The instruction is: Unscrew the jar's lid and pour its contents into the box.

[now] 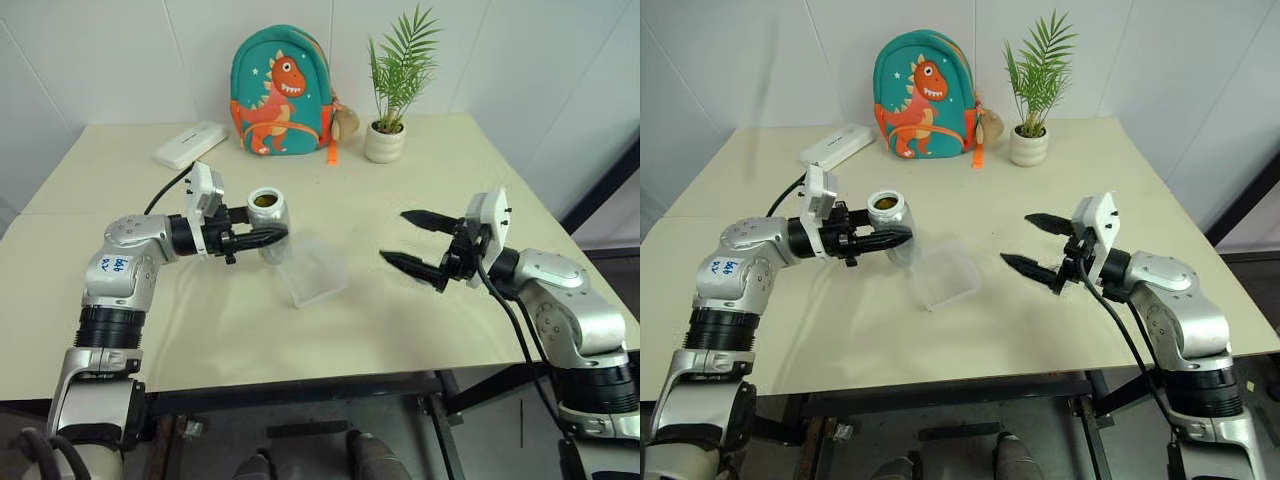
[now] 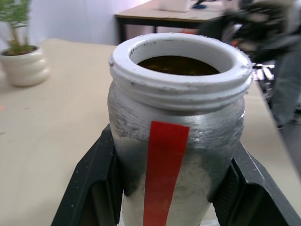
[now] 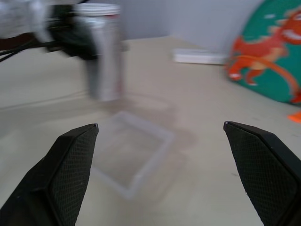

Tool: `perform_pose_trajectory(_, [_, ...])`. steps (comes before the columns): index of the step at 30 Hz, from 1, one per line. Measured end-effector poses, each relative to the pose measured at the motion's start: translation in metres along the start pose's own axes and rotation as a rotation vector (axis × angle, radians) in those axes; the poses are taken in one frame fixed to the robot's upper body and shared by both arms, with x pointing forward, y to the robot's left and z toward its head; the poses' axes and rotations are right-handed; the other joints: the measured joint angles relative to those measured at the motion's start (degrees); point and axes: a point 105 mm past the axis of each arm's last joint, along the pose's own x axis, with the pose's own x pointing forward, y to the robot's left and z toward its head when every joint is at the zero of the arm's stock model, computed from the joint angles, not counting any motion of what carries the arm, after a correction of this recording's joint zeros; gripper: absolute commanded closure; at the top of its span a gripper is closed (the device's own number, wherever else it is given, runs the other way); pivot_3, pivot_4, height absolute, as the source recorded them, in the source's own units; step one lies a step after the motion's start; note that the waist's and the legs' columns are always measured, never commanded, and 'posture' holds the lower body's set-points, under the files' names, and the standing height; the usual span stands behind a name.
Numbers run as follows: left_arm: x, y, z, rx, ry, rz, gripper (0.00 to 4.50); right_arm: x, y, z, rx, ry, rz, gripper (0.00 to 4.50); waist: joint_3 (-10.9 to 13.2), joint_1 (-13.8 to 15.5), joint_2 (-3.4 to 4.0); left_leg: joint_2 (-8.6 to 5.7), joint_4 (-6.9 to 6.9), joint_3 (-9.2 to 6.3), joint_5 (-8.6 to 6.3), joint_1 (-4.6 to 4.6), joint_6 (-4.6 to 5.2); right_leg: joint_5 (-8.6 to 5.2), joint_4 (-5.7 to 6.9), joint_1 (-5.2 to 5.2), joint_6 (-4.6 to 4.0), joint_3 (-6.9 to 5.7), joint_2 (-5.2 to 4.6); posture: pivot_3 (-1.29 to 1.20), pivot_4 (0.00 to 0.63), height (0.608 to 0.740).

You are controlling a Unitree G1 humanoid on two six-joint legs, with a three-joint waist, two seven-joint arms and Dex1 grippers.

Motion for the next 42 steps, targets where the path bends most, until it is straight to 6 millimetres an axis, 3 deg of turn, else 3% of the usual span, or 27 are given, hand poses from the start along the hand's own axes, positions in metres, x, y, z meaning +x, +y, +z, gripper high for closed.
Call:
perform_pose_trajectory(4, [-0.012,0.025,0.003,0.075,0.052,0.072,2.54,0.0,0.016,0.009,-0.008,0.014,0.074,0.01,0.02,0.01,-0.07,0.0,0.0,0.03,-0.05,-0.04,-0.03,0.01,-0.13,0.0,-0.02,0.0,-0.01,0.0,0.15,0.74])
perform_pose_trajectory(7, [-0.011,0.036,0.007,0.14,0.091,0.095,2.54,-0.002,0.014,0.008,-0.002,0.022,0.055,0.01,0.02,0.17,-0.1,0.0,-0.01,0.05,-0.1,-0.06,-0.03,0.01,-0.19,0.0,-0.02,0.0,-0.02,0.0,0.15,0.74])
perform_pose_trajectory(14, [0.0,0.048,-0.005,0.279,0.238,0.19,2.54,-0.008,0.008,-0.007,0.007,0.055,-0.025,0.01,0.02,0.07,-0.11,0.02,-0.01,0.12,-0.3,-0.07,0.18,0.02,-0.1,-0.03,0.23,0.05,-0.01,0.0,0.15,0.74])
perform_pose_trajectory(17, [0.015,0.054,0.006,0.59,0.288,0.297,2.54,-0.011,0.005,-0.019,0.032,0.067,-0.07,0.01,0.03,0.62,-0.13,0.02,0.0,0.13,-0.31,-0.08,0.18,0.1,-0.11,-0.03,0.42,0.07,-0.01,0.0,0.15,0.74])
perform_pose_trajectory(20, [0.021,0.059,0.017,1.044,0.364,0.415,2.54,-0.012,0.002,-0.024,0.036,0.071,-0.098,0.01,0.03,0.63,-0.14,0.02,0.0,0.25,-0.32,0.0,0.16,0.3,-0.1,-0.03,0.78,0.22,-0.01,0.0,0.15,0.74])
perform_pose_trajectory(23, [0.026,0.055,0.024,1.399,0.348,0.484,2.54,-0.011,0.001,-0.023,0.034,0.053,-0.112,0.01,0.03,0.61,-0.14,0.02,0.01,0.32,-0.32,0.03,0.16,0.45,-0.11,-0.03,1.04,0.25,-0.01,0.0,0.15,0.74])
perform_pose_trajectory(26, [0.035,0.042,0.017,1.768,0.309,0.471,2.54,-0.009,0.0,-0.024,0.042,0.039,-0.128,0.01,0.04,0.62,-0.15,0.02,0.04,0.4,-0.34,0.02,0.13,0.48,-0.16,-0.03,1.08,0.3,-0.02,0.0,0.15,0.74])
perform_pose_trajectory(28, [0.042,0.032,0.013,1.905,0.246,0.452,2.54,-0.008,0.0,-0.024,0.049,0.03,-0.131,0.01,0.03,0.76,-0.16,0.02,0.06,0.44,-0.37,0.01,0.07,0.47,-0.22,-0.03,1.08,0.31,-0.02,0.0,0.15,0.74])
perform_pose_trajectory(32, [0.053,0.017,0.003,2.068,0.154,0.405,2.54,-0.006,-0.001,-0.025,0.064,0.017,-0.149,0.01,0.03,0.73,-0.16,0.03,0.04,0.49,-0.47,-0.01,0.03,0.47,-0.29,-0.05,1.08,0.31,-0.02,0.0,0.15,0.74])
perform_pose_trajectory(42, [0.063,-0.011,0.005,2.332,-0.028,0.393,2.54,-0.002,-0.004,-0.029,0.097,-0.014,-0.186,0.01,0.03,0.92,-0.16,0.06,0.04,0.56,-0.78,0.01,0.11,0.42,-0.17,-0.08,1.13,0.32,-0.02,0.0,0.15,0.74])
